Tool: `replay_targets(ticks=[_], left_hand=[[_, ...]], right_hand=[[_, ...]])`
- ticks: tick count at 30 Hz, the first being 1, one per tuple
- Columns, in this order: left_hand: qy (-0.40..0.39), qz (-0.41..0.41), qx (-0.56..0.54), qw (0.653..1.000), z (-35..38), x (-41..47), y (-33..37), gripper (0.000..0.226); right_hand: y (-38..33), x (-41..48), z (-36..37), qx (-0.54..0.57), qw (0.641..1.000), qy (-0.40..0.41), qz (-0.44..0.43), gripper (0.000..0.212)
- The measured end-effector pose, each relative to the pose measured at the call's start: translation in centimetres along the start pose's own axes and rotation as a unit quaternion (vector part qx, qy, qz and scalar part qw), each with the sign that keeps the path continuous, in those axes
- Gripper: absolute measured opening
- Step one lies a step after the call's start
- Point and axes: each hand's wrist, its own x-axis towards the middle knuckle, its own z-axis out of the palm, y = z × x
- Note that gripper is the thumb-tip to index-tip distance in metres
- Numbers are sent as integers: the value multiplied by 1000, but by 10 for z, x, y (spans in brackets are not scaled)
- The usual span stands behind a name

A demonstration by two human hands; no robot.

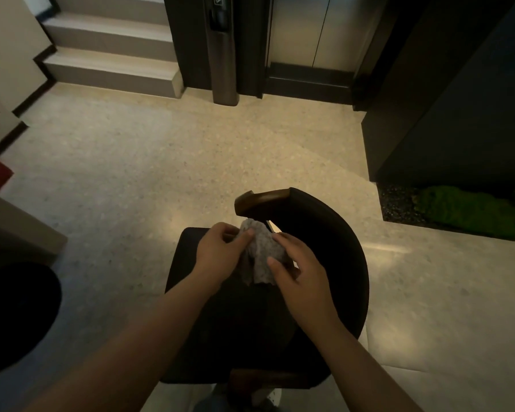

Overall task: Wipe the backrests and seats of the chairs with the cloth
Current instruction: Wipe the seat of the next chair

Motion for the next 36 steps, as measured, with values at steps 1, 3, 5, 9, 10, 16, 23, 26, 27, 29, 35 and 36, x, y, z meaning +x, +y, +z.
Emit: replay_targets(ticks=[1, 3, 5, 9, 10, 16, 23, 26, 27, 29, 35, 36], left_hand=[[-9, -7, -21, 1000, 2, -4, 1, 28], [-38, -29, -80, 996, 8, -14, 4, 29], [-53, -39, -111, 992, 15, -23, 7, 27], [-88, -49, -177, 979, 23, -31, 19, 22], [-97, -56, -207, 972, 25, -32, 22, 21], [-189, -56, -259, 946, 17, -33, 31, 31], [-248, -24, -162, 955, -28, -25, 19, 35], [-198, -11, -99, 975, -61, -17, 8, 27], [-182, 0, -63, 981, -73, -13, 2, 24], [-167, 29, 9, 986, -98, -6, -12, 20], [-183, 39, 79, 979, -163, 19, -55, 15], [-184, 36, 82, 979, -170, 23, -61, 15]], right_hand=[[1, -1, -2, -1, 1000, -8, 3, 42], [4, -3, -7, 11, 1000, -20, 17, 45], [5, -6, -14, 19, 999, -26, 24, 46], [5, -4, -31, 28, 999, -36, 27, 44], [4, -4, -35, 42, 998, -35, 34, 44], [-3, -5, -40, 91, 994, -18, 65, 48], [-16, 4, -7, 112, 989, 43, 83, 29], [-20, 7, 15, 97, 989, 60, 92, 26], [-22, 6, 24, 89, 989, 66, 99, 26], [-23, 4, 45, 63, 989, 75, 110, 25], [-17, -5, 107, 18, 984, 107, 142, 28], [-15, -7, 114, 13, 983, 111, 147, 28]])
